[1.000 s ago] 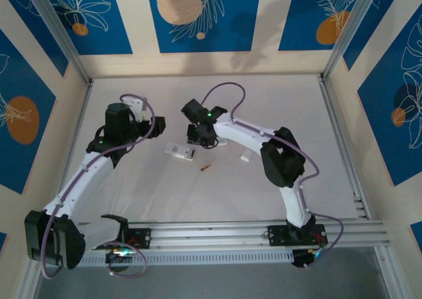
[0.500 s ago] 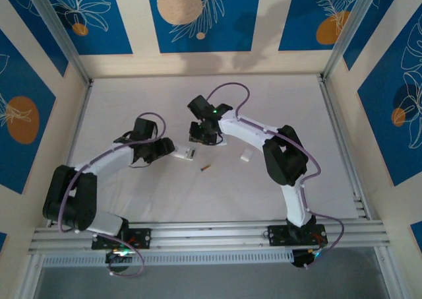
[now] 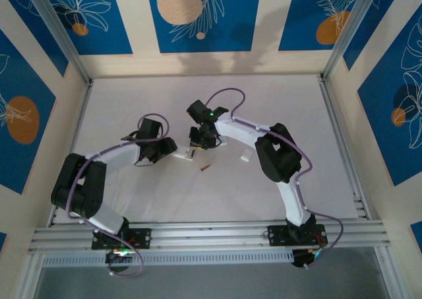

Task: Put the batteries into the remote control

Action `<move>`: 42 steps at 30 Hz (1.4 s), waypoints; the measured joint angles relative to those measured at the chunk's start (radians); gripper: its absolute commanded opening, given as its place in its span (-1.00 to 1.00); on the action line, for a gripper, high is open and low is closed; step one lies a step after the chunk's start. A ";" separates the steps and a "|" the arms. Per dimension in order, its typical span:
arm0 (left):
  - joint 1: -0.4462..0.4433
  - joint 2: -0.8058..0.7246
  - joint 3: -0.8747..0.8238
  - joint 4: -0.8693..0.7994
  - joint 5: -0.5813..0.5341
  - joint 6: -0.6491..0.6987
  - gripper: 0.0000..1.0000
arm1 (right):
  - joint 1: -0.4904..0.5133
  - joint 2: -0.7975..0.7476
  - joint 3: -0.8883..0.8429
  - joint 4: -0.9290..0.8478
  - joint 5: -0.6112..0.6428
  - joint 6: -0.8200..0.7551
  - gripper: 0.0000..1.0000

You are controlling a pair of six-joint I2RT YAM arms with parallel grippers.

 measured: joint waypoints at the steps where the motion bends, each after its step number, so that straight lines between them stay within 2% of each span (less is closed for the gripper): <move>1: 0.000 0.005 0.002 0.003 0.000 -0.003 0.11 | 0.000 0.003 0.000 0.001 -0.001 0.000 -0.63; 27: 0.000 0.060 0.002 0.046 0.001 -0.040 -0.19 | 0.022 0.023 -0.001 0.009 -0.012 0.000 -0.72; 42: -0.003 0.062 0.002 0.061 0.002 -0.063 -0.23 | 0.035 0.023 -0.026 0.008 -0.011 0.014 -0.73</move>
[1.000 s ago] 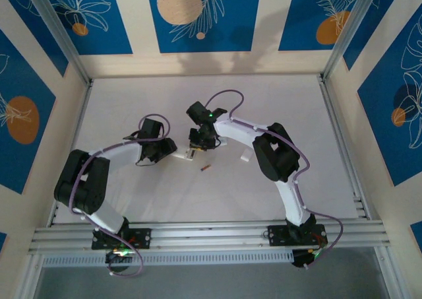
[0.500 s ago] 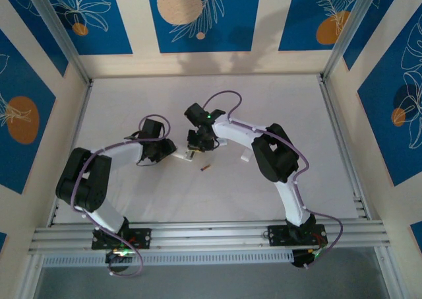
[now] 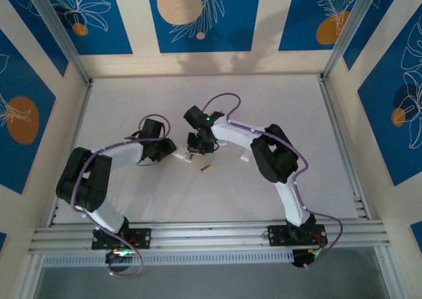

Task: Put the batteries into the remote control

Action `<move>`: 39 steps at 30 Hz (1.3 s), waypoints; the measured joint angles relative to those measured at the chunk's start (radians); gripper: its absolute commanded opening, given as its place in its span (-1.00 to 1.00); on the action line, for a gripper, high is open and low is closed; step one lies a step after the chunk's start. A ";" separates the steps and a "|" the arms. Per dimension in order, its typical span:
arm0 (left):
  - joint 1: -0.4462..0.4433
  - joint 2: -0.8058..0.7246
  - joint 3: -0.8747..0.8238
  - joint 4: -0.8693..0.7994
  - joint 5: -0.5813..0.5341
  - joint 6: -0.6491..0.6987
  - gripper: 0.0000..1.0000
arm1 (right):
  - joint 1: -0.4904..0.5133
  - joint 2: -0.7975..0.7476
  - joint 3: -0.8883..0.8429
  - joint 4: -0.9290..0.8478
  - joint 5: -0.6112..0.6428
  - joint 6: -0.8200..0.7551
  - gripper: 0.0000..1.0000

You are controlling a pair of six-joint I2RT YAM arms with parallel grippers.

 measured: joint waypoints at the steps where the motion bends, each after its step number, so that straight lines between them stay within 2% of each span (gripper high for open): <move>1: 0.000 0.000 0.000 0.000 0.000 0.000 -0.23 | 0.002 0.000 -0.003 -0.001 0.000 0.003 -0.73; 16: 0.000 0.001 0.000 0.001 0.000 0.000 -0.24 | 0.018 -0.007 -0.027 -0.027 0.021 0.021 -0.71; 27: -0.002 0.005 0.000 0.017 0.000 0.001 -0.26 | 0.014 -0.040 0.010 -0.038 0.045 0.020 -0.42; 39: -0.002 0.011 0.000 0.022 0.001 0.001 -0.27 | 0.010 0.019 0.076 -0.049 0.045 0.018 -0.50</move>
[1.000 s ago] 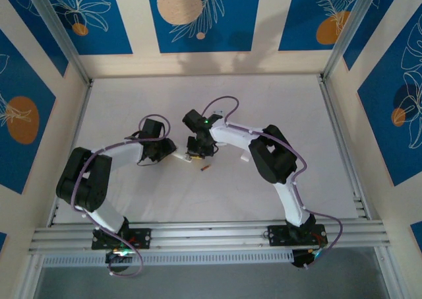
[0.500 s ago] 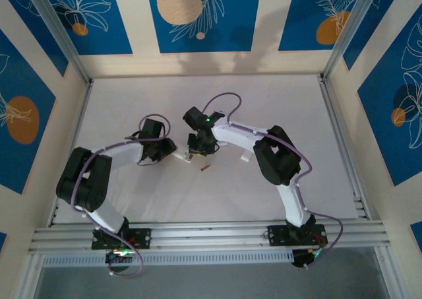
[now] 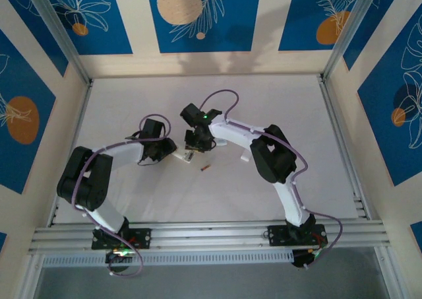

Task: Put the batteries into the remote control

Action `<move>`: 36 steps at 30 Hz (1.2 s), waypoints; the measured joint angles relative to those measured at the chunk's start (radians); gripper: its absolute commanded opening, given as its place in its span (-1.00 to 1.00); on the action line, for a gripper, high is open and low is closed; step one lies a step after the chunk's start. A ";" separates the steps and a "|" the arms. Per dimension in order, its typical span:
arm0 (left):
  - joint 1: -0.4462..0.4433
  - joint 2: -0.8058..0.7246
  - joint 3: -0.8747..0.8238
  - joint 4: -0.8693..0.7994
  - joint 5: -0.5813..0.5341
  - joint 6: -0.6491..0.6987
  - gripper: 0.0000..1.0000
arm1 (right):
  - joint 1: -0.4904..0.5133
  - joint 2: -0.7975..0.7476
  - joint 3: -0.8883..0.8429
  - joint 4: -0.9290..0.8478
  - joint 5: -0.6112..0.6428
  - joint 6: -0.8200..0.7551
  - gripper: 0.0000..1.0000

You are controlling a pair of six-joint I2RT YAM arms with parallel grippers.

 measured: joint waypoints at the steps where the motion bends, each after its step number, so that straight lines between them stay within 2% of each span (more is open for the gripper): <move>1: 0.000 0.000 0.000 0.000 0.000 0.000 -0.26 | 0.000 0.006 0.000 -0.001 0.000 -0.001 -0.51; 11: 0.000 0.000 0.000 0.000 0.002 0.000 -0.27 | 0.000 0.024 0.000 -0.004 0.000 -0.004 -0.64; 24: -0.002 0.000 0.000 0.000 0.002 0.000 -0.27 | 0.007 0.024 0.000 -0.003 0.001 0.000 -0.68; 36: -0.006 0.002 -0.005 0.024 0.005 -0.028 -0.34 | 0.019 0.021 -0.026 0.016 0.008 0.093 -0.74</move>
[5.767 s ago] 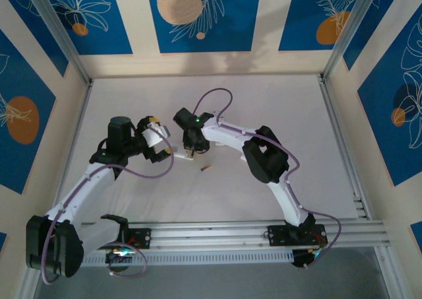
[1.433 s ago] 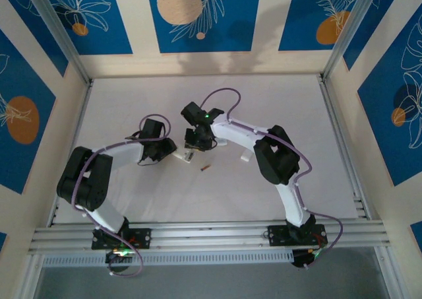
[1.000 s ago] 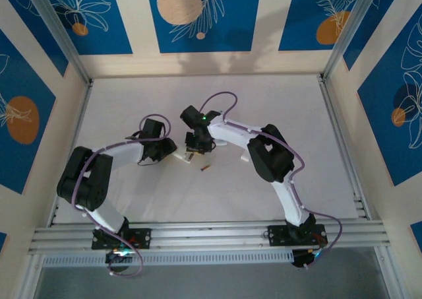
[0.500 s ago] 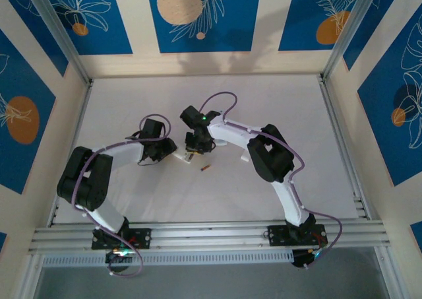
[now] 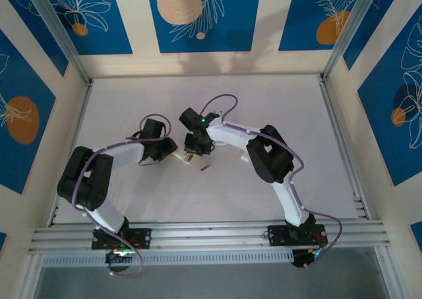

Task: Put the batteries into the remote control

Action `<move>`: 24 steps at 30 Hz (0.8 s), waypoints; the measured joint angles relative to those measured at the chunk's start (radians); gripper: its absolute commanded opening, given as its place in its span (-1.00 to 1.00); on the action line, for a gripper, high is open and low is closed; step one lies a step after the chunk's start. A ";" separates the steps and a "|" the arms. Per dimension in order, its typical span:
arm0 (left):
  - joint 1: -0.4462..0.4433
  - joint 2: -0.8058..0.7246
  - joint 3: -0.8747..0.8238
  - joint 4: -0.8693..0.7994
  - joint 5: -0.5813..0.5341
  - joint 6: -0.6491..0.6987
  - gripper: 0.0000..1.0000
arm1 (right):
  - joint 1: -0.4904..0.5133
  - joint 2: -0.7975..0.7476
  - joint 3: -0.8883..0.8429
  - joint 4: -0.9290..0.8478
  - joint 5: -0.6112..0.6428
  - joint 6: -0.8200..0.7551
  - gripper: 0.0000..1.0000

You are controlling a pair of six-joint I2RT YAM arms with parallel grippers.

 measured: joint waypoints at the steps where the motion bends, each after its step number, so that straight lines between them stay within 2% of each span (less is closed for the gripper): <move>1: 0.000 0.000 -0.003 0.005 0.001 -0.006 -0.34 | 0.000 -0.005 -0.006 0.005 0.000 0.013 -0.75; 15: -0.003 -0.001 -0.023 0.047 0.001 -0.040 -0.35 | 0.014 -0.017 -0.031 0.026 0.024 0.067 -1.00; 24: -0.004 -0.002 -0.024 0.048 0.000 -0.048 -0.35 | 0.024 -0.012 -0.023 0.017 0.047 0.055 -1.00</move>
